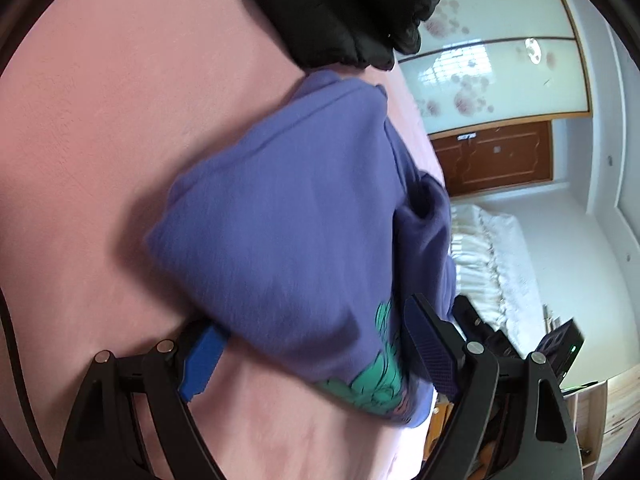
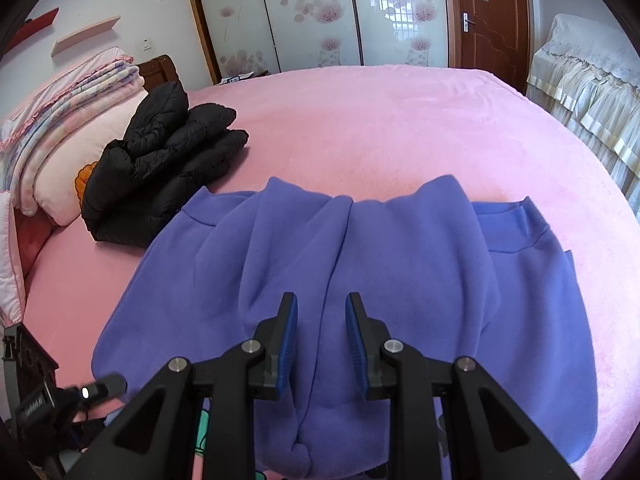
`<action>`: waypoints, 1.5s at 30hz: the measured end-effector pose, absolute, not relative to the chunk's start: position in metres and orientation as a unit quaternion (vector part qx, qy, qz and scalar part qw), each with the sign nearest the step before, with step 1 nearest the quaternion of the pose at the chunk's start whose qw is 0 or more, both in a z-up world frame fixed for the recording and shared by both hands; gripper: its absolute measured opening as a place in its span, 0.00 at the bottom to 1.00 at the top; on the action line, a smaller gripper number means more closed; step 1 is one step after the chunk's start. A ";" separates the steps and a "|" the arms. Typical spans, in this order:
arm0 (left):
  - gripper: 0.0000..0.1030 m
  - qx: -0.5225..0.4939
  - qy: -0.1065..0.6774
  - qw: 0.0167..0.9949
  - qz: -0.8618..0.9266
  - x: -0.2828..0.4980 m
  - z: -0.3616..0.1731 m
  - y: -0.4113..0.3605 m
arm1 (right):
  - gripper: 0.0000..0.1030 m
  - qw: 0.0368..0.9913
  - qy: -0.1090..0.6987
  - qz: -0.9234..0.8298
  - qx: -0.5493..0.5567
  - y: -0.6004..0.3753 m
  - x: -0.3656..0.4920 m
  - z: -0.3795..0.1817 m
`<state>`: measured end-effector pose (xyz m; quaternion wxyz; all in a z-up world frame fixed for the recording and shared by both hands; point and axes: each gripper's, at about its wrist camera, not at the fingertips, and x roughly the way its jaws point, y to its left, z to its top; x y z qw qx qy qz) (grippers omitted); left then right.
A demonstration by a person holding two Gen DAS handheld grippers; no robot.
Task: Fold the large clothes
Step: 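Grasp the folded hoodie bundle with the left tool and lift it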
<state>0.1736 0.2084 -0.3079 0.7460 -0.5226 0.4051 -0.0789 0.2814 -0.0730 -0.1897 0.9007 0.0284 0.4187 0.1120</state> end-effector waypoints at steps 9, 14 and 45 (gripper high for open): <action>0.77 -0.507 0.394 0.761 -0.090 0.192 -0.304 0.202 | 0.24 0.898 0.420 0.127 0.007 -0.061 0.266 -0.213; 0.30 -0.431 0.412 0.801 -0.060 0.208 -0.282 0.186 | 0.24 0.892 0.431 0.133 0.008 -0.061 0.253 -0.238; 0.16 0.190 0.220 0.945 -0.147 0.164 -0.098 -0.088 | 0.24 0.843 0.451 0.209 0.206 -0.171 0.230 -0.247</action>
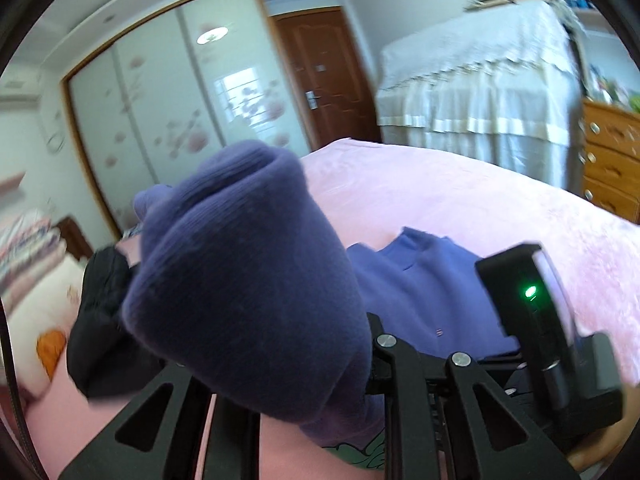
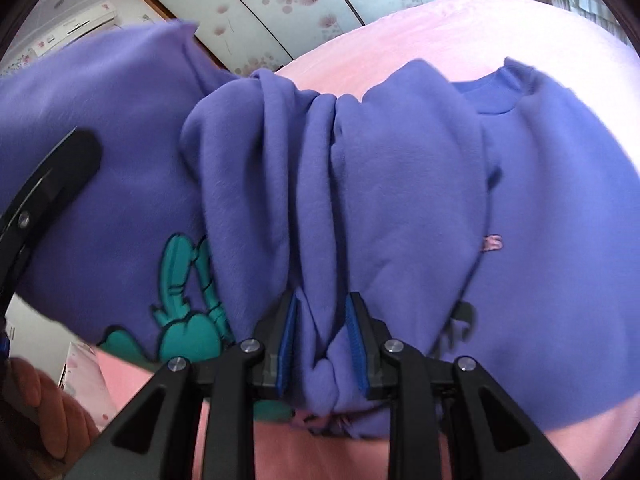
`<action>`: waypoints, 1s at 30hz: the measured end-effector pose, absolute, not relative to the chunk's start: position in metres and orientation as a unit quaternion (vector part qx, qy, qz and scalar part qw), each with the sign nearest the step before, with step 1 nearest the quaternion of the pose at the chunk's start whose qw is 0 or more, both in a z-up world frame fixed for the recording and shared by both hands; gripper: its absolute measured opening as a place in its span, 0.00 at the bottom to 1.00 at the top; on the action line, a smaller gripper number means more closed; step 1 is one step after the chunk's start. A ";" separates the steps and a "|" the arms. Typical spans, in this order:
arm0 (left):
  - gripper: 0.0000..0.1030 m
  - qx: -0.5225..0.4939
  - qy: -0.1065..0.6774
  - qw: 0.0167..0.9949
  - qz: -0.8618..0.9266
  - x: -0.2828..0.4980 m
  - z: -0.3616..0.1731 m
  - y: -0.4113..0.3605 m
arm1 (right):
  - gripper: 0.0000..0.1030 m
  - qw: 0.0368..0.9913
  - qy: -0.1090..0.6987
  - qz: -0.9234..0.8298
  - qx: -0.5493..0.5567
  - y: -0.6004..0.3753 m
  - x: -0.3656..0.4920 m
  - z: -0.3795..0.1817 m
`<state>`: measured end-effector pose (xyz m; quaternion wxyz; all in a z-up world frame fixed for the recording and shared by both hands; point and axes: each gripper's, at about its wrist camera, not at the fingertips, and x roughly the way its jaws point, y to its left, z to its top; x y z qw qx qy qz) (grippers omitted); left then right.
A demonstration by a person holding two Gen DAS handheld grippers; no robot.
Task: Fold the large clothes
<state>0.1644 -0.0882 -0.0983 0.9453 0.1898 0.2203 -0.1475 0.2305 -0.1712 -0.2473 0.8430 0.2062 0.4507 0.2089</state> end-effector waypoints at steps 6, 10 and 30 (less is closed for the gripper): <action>0.16 0.204 0.230 0.936 -0.172 0.169 -0.097 -0.130 | 0.25 0.870 0.434 0.168 0.161 -0.215 0.205 -0.216; 0.16 0.231 0.235 0.925 -0.189 0.166 -0.108 -0.159 | 0.24 0.896 0.414 0.114 0.118 -0.247 0.189 -0.202; 0.23 0.503 0.221 0.801 -0.237 0.141 -0.239 -0.275 | 0.24 0.896 0.405 0.016 0.182 -0.363 0.169 -0.204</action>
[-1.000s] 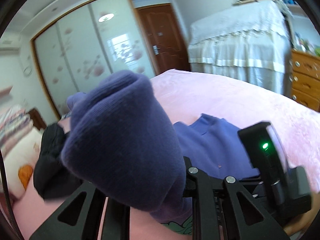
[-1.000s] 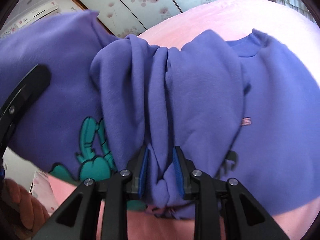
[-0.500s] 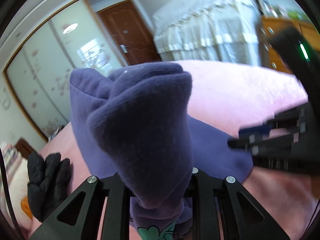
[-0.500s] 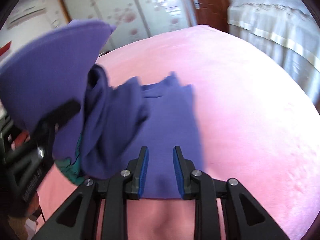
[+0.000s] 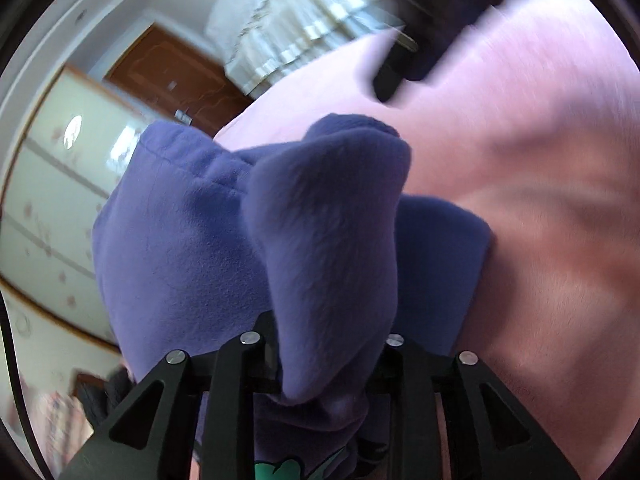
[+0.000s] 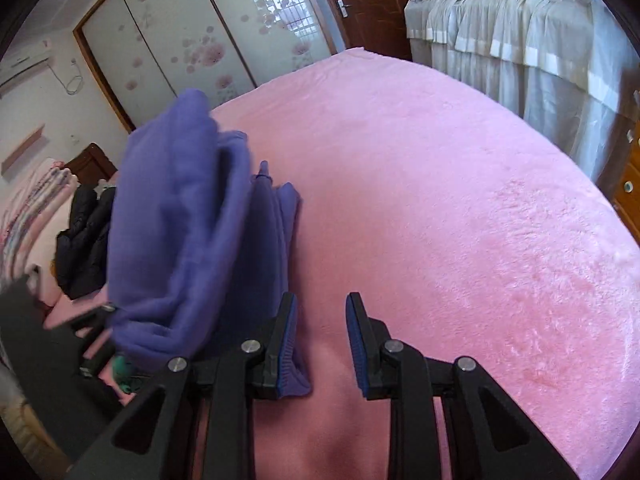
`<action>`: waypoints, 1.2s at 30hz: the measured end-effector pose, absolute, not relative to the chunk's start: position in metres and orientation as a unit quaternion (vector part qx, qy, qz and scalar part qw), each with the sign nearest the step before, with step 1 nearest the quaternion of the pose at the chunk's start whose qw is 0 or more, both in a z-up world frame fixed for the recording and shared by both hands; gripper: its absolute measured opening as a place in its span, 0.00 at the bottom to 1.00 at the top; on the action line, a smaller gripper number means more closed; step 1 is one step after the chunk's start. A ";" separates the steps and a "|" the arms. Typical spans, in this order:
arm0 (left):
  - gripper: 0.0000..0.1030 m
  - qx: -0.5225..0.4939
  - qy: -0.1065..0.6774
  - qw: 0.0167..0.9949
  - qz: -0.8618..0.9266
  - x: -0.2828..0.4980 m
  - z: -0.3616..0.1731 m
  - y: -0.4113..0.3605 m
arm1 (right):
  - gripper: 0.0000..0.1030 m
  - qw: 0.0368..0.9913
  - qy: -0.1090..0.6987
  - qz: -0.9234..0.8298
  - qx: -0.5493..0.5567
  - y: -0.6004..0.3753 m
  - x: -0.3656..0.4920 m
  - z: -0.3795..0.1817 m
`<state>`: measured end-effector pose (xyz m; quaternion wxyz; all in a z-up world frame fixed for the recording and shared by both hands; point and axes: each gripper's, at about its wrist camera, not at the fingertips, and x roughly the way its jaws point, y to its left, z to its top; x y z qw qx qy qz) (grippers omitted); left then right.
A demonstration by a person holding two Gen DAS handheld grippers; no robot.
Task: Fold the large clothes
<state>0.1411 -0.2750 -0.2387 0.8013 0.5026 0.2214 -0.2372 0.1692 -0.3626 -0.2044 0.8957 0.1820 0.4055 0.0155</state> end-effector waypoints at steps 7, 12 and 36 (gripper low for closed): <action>0.50 0.536 0.186 0.790 -0.233 0.125 -0.242 -0.274 | 0.24 0.880 0.415 0.082 0.215 -0.362 0.172 -0.194; 0.67 0.530 0.192 0.787 -0.251 0.122 -0.234 -0.264 | 0.24 0.874 0.423 0.122 0.207 -0.350 0.183 -0.187; 0.72 0.476 0.195 0.776 -0.365 0.099 -0.172 -0.212 | 0.20 0.812 0.502 0.205 0.217 -0.321 0.208 -0.204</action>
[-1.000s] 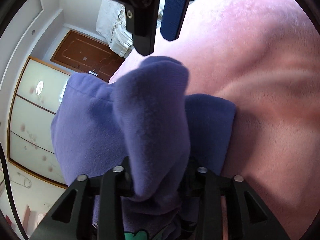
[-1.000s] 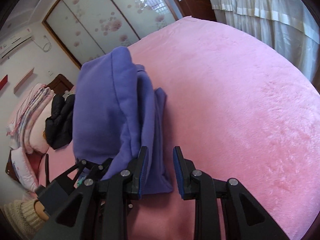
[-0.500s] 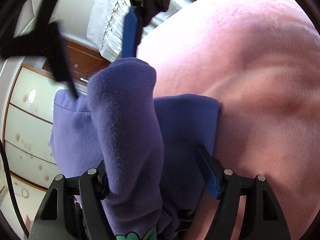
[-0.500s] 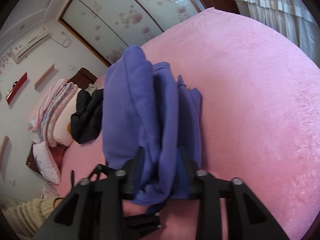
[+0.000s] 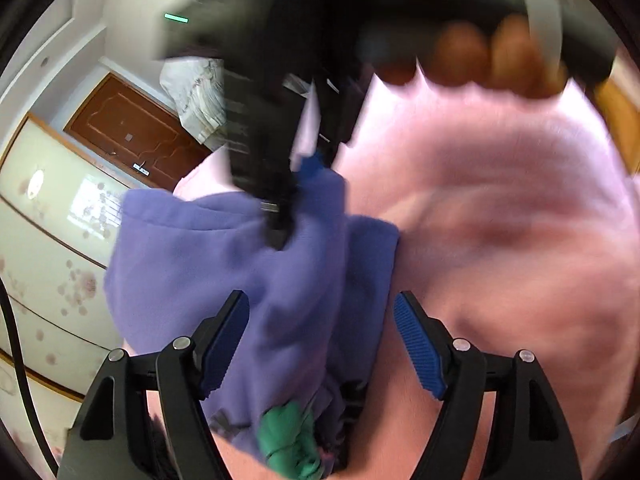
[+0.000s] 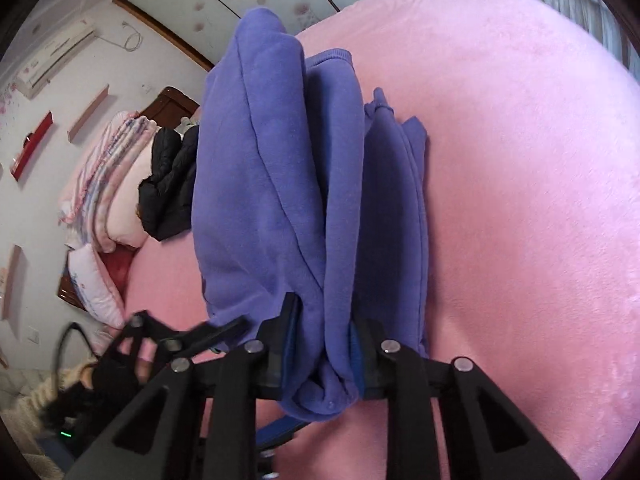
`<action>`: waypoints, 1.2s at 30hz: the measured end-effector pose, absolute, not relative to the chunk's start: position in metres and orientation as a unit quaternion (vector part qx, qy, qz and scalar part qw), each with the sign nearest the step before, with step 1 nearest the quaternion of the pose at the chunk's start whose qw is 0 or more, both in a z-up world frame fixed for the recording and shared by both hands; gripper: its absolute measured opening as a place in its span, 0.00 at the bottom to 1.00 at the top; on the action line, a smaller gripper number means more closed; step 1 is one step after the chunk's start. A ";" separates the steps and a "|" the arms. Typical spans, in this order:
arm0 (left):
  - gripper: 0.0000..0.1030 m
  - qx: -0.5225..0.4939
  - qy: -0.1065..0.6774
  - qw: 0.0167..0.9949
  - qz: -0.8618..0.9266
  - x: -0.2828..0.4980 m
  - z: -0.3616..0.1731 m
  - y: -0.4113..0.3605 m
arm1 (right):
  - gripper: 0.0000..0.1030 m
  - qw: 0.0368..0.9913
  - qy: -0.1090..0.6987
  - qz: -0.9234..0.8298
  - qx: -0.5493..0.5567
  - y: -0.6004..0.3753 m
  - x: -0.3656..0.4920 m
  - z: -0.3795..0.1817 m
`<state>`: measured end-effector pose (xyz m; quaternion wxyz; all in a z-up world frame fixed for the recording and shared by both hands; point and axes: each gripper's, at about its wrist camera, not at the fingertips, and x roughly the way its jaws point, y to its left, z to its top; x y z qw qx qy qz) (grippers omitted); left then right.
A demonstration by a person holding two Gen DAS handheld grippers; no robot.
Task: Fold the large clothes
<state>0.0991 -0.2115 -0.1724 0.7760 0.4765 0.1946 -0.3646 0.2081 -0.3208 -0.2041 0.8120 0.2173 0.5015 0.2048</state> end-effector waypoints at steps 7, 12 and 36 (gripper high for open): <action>0.72 0.327 0.256 0.880 -0.232 0.182 -0.131 -0.160 | 0.19 0.817 0.509 0.162 0.216 -0.328 0.195 -0.219; 0.72 0.219 0.324 0.906 -0.165 0.235 -0.156 -0.145 | 0.19 0.814 0.514 0.129 0.239 -0.334 0.186 -0.241; 0.82 0.052 0.401 0.888 -0.219 0.288 -0.182 -0.077 | 0.41 0.862 0.476 0.086 0.152 -0.320 0.181 -0.197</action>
